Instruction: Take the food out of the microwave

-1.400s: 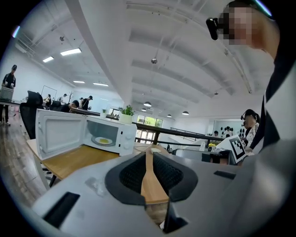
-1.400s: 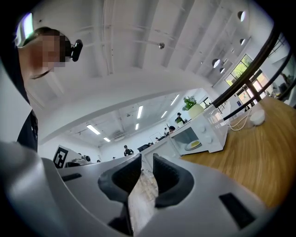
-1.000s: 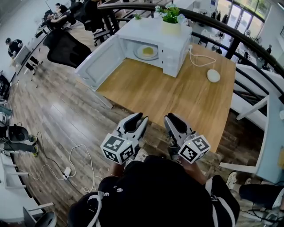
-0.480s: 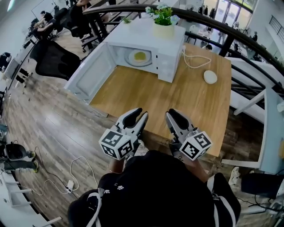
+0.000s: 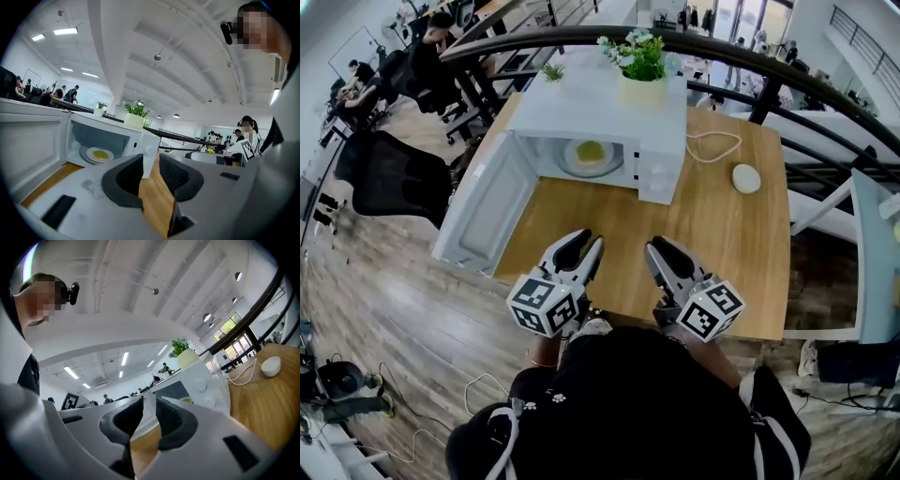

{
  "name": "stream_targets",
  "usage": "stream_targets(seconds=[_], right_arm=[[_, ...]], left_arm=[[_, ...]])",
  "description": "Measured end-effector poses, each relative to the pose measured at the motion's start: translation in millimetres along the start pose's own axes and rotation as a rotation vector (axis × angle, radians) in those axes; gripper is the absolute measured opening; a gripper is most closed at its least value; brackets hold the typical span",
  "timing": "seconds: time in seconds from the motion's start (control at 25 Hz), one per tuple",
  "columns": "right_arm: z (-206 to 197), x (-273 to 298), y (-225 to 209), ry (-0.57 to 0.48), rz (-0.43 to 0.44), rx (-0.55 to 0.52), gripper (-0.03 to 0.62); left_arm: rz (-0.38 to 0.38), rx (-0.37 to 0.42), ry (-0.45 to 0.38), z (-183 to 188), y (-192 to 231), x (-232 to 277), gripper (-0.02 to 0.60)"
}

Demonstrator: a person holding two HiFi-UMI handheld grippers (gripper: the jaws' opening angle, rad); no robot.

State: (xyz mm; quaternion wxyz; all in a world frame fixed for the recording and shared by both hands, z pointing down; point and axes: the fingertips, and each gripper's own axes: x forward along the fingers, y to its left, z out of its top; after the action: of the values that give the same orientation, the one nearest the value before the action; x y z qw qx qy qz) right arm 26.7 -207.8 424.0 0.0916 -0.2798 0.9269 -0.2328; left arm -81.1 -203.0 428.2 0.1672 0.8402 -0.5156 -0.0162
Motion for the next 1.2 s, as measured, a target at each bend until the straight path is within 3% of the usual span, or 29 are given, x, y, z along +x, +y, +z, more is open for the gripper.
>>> stream_targets(seconds=[0.44, 0.76, 1.2], right_arm=[[-11, 73, -6, 0.014, -0.081, 0.044, 0.081], [-15, 114, -16, -0.014, -0.152, 0.089, 0.089], [-28, 156, -53, -0.044, -0.334, 0.209, 0.138]], left_arm=[[0.005, -0.014, 0.067, 16, 95, 12, 0.087], [-0.029, -0.002, 0.116, 19, 139, 31, 0.092], [-0.035, -0.031, 0.187, 10, 195, 62, 0.121]])
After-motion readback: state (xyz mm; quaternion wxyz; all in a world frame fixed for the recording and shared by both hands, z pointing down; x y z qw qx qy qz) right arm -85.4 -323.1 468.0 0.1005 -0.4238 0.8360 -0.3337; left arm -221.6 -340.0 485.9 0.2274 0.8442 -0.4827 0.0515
